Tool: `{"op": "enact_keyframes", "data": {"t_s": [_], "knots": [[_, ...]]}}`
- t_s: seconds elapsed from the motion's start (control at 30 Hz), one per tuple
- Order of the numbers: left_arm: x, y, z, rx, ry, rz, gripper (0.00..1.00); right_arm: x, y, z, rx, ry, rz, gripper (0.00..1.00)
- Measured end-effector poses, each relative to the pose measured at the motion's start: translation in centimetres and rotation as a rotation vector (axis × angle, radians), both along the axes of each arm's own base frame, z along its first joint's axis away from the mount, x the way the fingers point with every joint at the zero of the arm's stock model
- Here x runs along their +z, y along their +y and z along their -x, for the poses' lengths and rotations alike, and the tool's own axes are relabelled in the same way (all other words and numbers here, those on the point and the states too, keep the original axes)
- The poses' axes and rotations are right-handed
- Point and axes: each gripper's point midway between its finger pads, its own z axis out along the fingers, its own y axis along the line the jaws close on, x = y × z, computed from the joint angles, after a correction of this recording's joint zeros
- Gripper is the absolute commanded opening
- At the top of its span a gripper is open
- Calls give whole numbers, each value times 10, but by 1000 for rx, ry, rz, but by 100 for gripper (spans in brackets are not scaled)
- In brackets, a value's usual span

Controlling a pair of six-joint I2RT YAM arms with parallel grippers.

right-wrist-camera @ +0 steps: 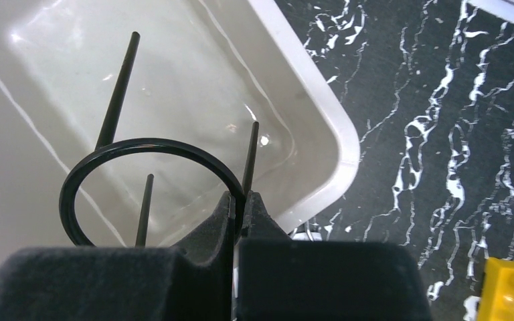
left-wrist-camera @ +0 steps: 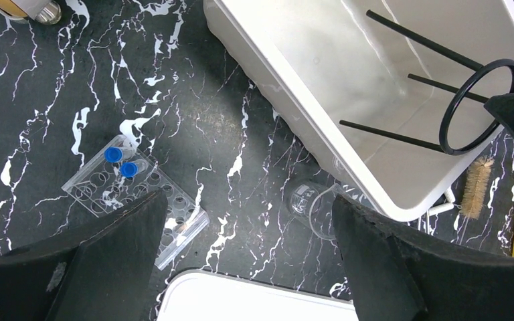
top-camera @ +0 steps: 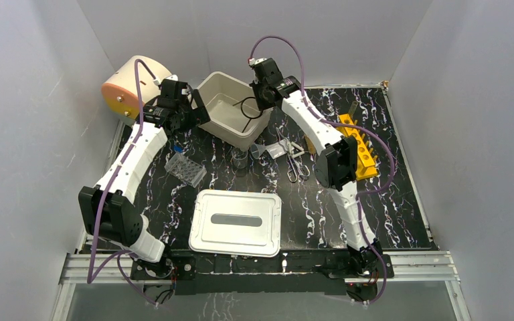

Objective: Organize the chemistry lab equipment

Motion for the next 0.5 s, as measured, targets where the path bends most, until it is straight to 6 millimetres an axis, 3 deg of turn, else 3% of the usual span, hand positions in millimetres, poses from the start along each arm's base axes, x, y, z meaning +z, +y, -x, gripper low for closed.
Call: {"op": "enact_keyframes", "data": {"t_s": [0.3, 0.5], "knots": [[0, -3, 0, -13, 2, 9, 93, 1, -11, -7, 13, -52, 88, 0], [0, -5, 1, -23, 5, 18, 93, -2, -10, -13, 20, -69, 106, 6]]}}
